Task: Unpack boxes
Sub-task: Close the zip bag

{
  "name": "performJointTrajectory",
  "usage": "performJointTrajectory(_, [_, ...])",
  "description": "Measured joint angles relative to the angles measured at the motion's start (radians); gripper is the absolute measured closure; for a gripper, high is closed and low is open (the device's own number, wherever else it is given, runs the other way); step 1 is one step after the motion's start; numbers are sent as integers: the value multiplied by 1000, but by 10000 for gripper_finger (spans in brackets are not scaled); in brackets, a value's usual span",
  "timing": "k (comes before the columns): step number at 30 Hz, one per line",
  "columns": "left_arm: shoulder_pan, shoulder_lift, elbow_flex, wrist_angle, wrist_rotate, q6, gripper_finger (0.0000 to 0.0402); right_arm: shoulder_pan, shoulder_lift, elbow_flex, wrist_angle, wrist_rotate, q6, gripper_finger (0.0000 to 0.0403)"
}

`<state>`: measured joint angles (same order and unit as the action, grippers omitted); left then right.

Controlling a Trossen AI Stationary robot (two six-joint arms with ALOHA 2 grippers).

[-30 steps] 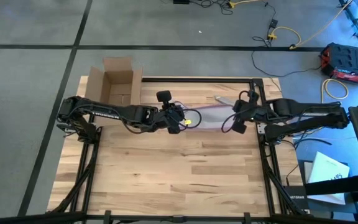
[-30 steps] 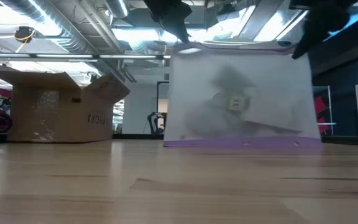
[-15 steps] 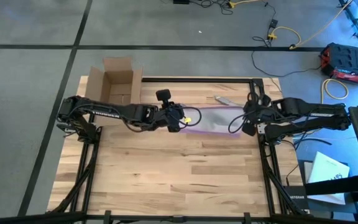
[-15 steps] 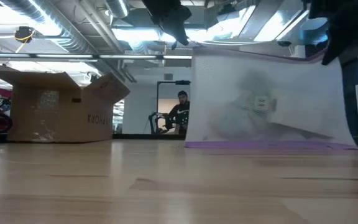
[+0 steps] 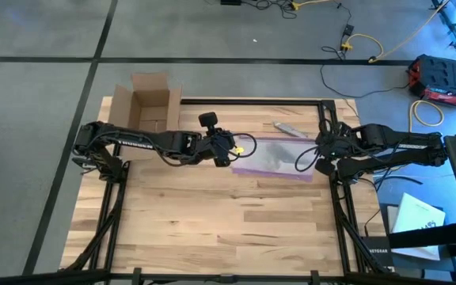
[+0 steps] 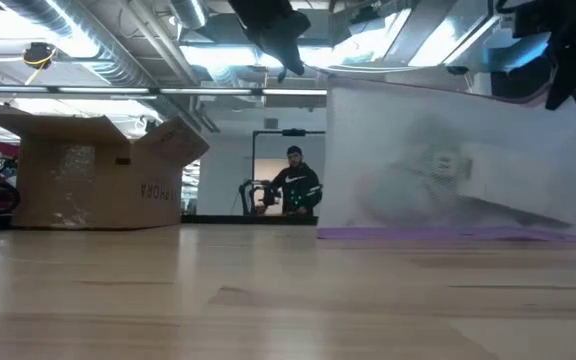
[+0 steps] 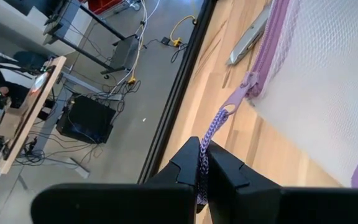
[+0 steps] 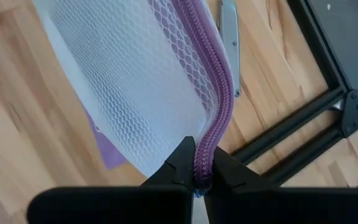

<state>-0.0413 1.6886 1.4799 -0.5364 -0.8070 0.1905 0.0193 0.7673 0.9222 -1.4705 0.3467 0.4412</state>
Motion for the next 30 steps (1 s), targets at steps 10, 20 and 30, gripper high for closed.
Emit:
performJointTrajectory(10, [13, 0, -1, -4, 117, -98, 402, 0, 0, 0, -2, -9, -1, 403])
performJointTrajectory(20, [49, -48, -1, -16, 225, -107, 402, 0, 30, 0, 163, -78, -61, 403])
performJointTrajectory(30, [152, -146, -1, -150, 357, -74, 402, 0, 103, 0, 366, -89, -182, 403])
